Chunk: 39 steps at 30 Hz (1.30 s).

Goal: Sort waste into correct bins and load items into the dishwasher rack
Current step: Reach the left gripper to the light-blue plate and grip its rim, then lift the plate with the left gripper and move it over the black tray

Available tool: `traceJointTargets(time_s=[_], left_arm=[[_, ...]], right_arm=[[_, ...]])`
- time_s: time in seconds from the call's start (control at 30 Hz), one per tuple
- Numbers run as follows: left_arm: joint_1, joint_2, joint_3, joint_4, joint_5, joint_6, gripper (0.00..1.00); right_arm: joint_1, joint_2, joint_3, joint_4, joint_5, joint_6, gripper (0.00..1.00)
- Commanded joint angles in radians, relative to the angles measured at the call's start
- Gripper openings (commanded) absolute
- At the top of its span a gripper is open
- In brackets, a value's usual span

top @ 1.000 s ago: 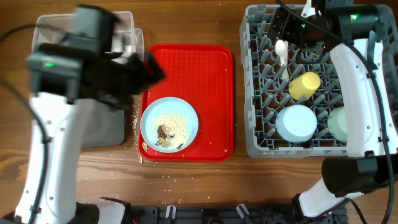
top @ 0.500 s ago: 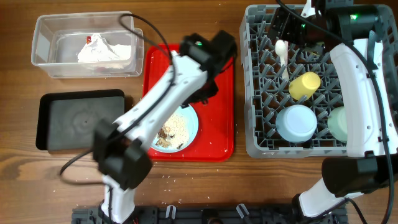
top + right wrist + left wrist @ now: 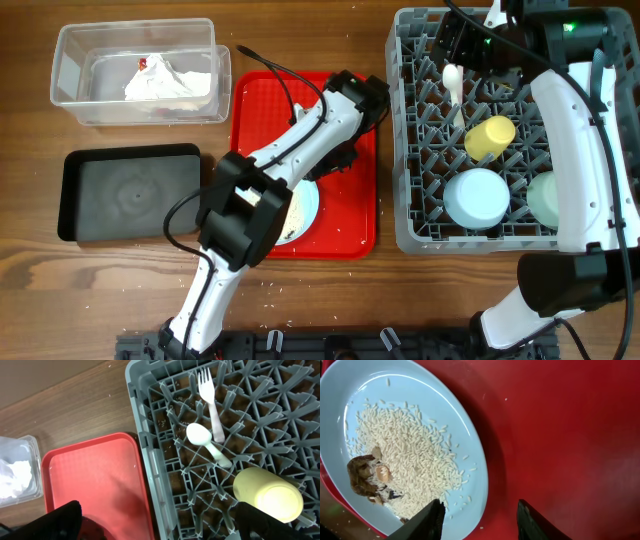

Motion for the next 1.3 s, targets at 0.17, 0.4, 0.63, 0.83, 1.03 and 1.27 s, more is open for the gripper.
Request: traceJointTargets(time_s=[0.17, 0.4, 0.63, 0.83, 1.03, 1.27], left_arm=[[0.024, 0.050, 0.004, 0.008, -0.020, -0.024, 0.43], [0.024, 0.054, -0.015, 0.028, -0.035, -0.024, 0.47], [0.026, 0.054, -0.090, 0.065, -0.016, -0.024, 0.40], [0.026, 0.054, -0.090, 0.083, -0.016, -0.024, 0.22], [0.024, 0.054, -0.090, 0.083, -0.011, -0.024, 0.04], [0.030, 0.031, -0.080, 0.053, -0.005, -0.023, 0.04]], right_arm=[[-0.002, 0.001, 0.012, 0.003, 0.010, 0.013, 1.00], [-0.002, 0.001, 0.012, 0.003, 0.010, 0.013, 1.00], [-0.002, 0.001, 0.012, 0.003, 0.010, 0.014, 1.00], [-0.002, 0.001, 0.012, 0.003, 0.010, 0.014, 1.00], [-0.002, 0.001, 0.012, 0.003, 0.010, 0.014, 1.00], [-0.002, 0.001, 0.012, 0.003, 0.010, 0.014, 1.00]])
